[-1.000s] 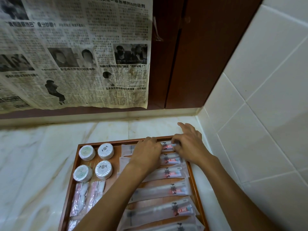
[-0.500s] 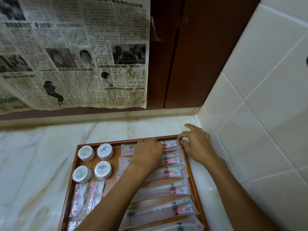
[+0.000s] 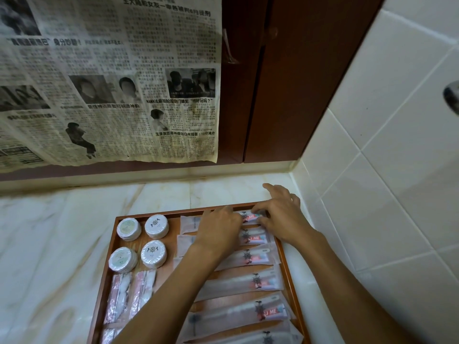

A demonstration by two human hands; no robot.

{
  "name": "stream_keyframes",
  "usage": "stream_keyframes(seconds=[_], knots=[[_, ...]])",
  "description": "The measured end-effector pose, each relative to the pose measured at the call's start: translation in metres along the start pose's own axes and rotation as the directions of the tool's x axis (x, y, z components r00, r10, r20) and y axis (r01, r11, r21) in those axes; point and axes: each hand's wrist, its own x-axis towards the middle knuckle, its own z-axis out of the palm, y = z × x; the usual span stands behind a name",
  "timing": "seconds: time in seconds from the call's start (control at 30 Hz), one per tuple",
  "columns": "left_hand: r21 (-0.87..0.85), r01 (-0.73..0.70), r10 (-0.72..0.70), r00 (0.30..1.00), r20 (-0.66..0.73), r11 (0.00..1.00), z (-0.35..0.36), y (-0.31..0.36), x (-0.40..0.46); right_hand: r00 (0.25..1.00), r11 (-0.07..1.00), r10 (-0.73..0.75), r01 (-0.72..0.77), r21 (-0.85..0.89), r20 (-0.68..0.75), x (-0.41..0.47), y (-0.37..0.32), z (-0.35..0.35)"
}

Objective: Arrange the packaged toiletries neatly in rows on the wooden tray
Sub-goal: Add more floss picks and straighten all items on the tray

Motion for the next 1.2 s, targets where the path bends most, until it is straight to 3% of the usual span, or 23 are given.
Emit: stream_keyframes(seconds=[0.33, 0.47, 0.9, 1.2], knots=[[0.107, 0.208, -0.204, 0.978, -0.04, 0.972, 0.001, -0.014, 0.008, 0.995, 1.0, -0.02, 0.02, 0.0, 0.095, 0.009, -0.01, -0.009], [0.12, 0.212, -0.205, 0.977, -0.064, 0.97, 0.005, -0.015, 0.012, 0.996, 0.998, -0.056, 0.054, 0.026, 0.071, 0.012, -0.02, -0.011], [0.167, 0.137, -0.136, 0.991, -0.016, 0.976, 0.011, -0.016, 0.015, 0.954, 0.972, -0.196, 0.219, -0.08, 0.228, 0.02, -0.028, -0.015], [0.22, 0.119, -0.112, 0.993, -0.046, 0.968, 0.007, -0.014, 0.014, 0.952, 0.974, -0.184, 0.211, -0.088, 0.243, 0.018, -0.026, -0.016]])
